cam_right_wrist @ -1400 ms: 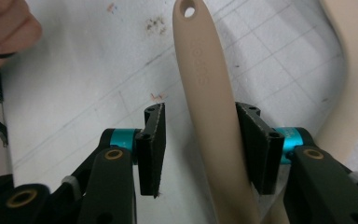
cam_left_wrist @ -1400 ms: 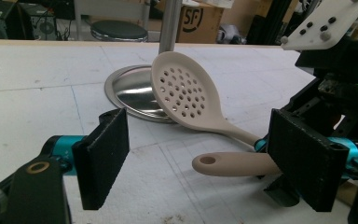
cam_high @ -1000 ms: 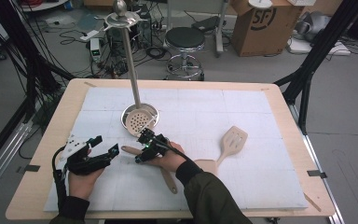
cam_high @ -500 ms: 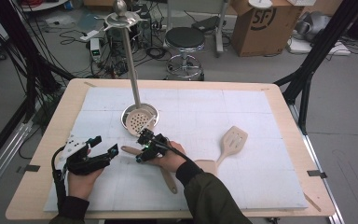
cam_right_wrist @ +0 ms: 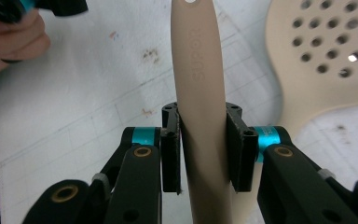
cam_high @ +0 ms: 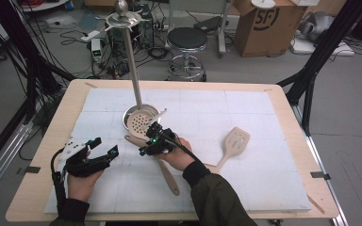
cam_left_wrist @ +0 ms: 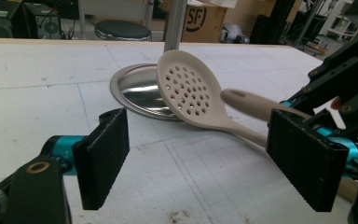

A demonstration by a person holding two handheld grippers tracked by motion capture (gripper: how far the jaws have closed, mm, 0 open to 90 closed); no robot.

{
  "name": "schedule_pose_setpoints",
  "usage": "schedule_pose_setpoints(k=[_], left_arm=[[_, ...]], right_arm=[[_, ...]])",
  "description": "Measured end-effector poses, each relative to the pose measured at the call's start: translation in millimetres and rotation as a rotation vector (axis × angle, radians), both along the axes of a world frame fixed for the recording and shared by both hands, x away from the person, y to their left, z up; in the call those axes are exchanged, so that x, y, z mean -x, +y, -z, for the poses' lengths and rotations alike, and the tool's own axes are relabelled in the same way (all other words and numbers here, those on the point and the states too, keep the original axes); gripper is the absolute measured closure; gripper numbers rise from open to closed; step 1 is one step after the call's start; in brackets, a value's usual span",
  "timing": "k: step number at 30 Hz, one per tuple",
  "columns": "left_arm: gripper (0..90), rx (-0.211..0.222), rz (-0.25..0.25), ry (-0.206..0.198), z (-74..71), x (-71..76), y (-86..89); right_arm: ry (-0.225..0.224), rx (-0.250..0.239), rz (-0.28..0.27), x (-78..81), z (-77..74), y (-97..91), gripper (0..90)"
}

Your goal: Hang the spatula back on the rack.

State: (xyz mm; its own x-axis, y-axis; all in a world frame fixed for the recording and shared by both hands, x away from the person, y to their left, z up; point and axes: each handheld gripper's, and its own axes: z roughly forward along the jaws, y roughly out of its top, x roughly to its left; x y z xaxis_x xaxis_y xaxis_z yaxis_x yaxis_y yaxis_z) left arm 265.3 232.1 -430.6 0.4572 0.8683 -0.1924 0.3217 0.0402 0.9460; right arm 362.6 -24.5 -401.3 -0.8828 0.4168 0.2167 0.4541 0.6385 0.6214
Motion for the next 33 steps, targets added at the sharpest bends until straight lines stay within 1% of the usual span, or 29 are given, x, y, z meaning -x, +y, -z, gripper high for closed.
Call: schedule_pose_setpoints(k=[5, 7, 9, 10, 16, 17, 22, 26, 29, 31, 32, 33], left_arm=[[21.9, -0.003, 0.000, 0.000, -0.1, 0.1, -0.5], [21.9, -0.003, 0.000, 0.000, 0.0, 0.1, -0.4], [21.9, -0.001, -0.003, 0.001, 0.2, 0.2, -0.9], [21.8, -0.003, 0.003, 0.001, 0.1, 0.0, -0.6], [21.9, -0.004, 0.003, 0.001, 0.5, -0.1, -1.9], [21.8, -0.006, 0.006, 0.000, 0.4, -0.2, -1.9], [21.9, -0.006, 0.006, 0.000, 0.7, -0.2, -2.4], [21.9, -0.007, 0.005, 0.001, 0.6, -0.2, -2.4], [21.9, -0.007, 0.006, 0.000, 0.5, -0.1, -2.6], [21.9, -0.006, 0.006, 0.001, 0.8, -0.1, -2.8], [21.9, -0.008, 0.009, 0.001, 0.7, -0.2, -2.7], [21.9, -0.006, 0.007, 0.002, 0.8, -0.2, -2.9]], right_arm=[[-0.022, -0.042, 0.017, -2.1, -8.0, -8.4, 71.1], [-0.024, -0.065, 0.031, -2.7, -11.7, -11.8, 71.2], [-0.039, -0.086, 0.039, -4.0, -15.1, -15.6, 71.3], [-0.037, -0.096, 0.046, -4.2, -16.8, -17.4, 71.3], [-0.063, -0.139, 0.060, -5.8, -24.6, -26.9, 71.4], [-0.059, -0.144, 0.064, -6.0, -25.7, -28.1, 71.4], [-0.069, -0.167, 0.079, -7.7, -28.3, -32.2, 71.4], [-0.069, -0.199, 0.090, -9.5, -31.6, -36.8, 71.5], [-0.073, -0.216, 0.109, -11.0, -34.1, -40.9, 71.4], [-0.072, -0.242, 0.122, -12.1, -36.6, -44.8, 71.5], [-0.081, -0.250, 0.125, -12.3, -38.0, -46.6, 71.5], [-0.081, -0.259, 0.128, -11.8, -40.1, -48.3, 71.5]])
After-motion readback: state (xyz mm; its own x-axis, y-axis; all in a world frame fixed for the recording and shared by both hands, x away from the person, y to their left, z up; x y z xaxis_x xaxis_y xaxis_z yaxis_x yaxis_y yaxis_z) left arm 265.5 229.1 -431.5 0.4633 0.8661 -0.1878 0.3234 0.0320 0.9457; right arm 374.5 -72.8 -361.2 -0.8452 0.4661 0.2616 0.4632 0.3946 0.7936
